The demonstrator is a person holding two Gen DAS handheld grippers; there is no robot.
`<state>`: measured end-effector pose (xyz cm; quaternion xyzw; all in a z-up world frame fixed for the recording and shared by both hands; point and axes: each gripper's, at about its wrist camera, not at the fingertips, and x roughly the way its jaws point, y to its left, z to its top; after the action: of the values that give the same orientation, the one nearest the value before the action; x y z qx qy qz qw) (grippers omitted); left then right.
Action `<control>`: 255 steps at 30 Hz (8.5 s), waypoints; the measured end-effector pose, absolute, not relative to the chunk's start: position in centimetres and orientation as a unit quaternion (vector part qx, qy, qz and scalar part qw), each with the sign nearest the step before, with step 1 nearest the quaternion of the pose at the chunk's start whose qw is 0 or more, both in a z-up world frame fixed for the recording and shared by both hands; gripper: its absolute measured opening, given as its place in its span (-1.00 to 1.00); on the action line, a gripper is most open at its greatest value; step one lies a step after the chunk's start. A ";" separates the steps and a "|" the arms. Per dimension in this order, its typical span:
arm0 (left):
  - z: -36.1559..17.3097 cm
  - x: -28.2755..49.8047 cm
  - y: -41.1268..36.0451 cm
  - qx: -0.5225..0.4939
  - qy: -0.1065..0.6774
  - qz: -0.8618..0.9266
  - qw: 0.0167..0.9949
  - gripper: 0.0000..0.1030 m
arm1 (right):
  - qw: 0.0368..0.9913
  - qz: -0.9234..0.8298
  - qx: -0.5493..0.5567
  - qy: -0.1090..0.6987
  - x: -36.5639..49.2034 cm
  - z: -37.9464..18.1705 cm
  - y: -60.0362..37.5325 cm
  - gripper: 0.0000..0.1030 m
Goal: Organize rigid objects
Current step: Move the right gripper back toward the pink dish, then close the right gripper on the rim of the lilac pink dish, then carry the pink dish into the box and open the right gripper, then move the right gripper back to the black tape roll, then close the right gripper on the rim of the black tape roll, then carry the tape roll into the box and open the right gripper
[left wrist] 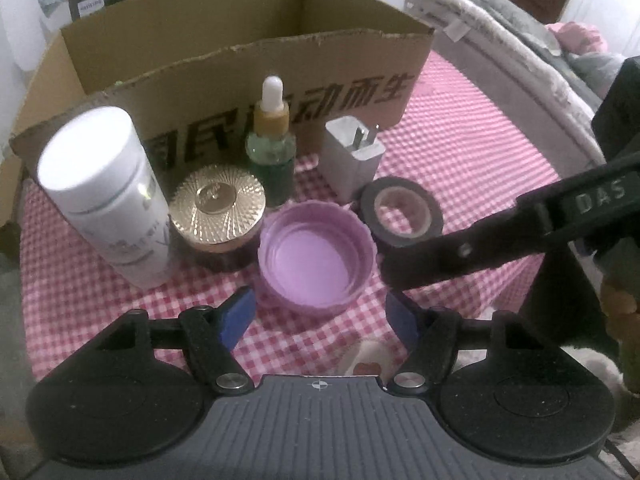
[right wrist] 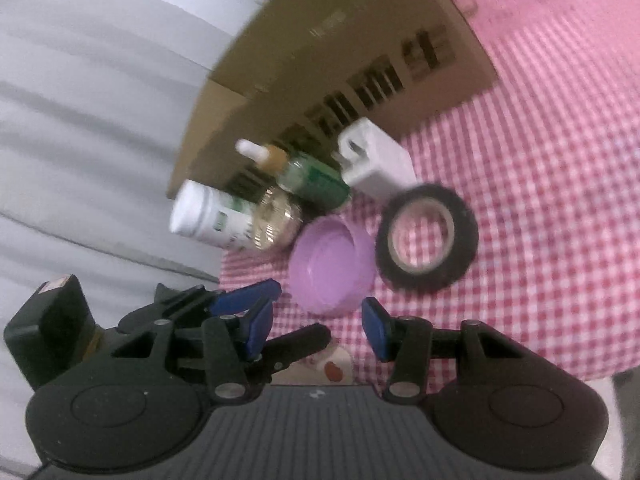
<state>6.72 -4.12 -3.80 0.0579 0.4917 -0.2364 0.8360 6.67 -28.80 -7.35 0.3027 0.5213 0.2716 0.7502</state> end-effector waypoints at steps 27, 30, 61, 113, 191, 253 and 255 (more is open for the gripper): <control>-5.8 7.0 -6.5 0.093 0.467 -0.262 0.839 0.39 | 0.816 0.235 0.201 0.489 8.6 -7.5 -26.3 -0.19; -5.5 6.6 -6.7 0.091 0.466 -0.274 0.836 0.39 | 0.818 0.237 0.173 0.495 9.1 -7.8 -26.0 -0.39; -5.3 6.4 -7.8 0.124 0.441 -0.245 0.855 0.36 | 0.812 0.256 0.164 0.498 9.1 -7.4 -25.6 -0.46; 1.8 22.5 -1.1 0.112 0.589 -0.174 0.781 0.70 | 0.622 0.363 0.116 0.684 31.0 -6.0 -13.1 -0.39; -6.0 7.9 -14.0 0.133 0.421 -0.312 0.841 0.29 | 0.873 0.187 0.061 0.446 9.7 -6.5 -30.9 -0.12; -3.5 5.0 -12.7 0.139 0.380 -0.306 0.862 0.28 | 0.869 0.218 0.032 0.443 7.7 -4.7 -28.7 -0.51; -2.6 4.8 -12.6 0.137 0.370 -0.304 0.867 0.28 | 0.873 0.216 0.026 0.436 7.3 -3.7 -28.6 -0.51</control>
<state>4.76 -12.59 -2.63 0.1367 0.3697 -0.3042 0.8672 7.33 -28.60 -3.67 0.0258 0.4357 0.2164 0.8733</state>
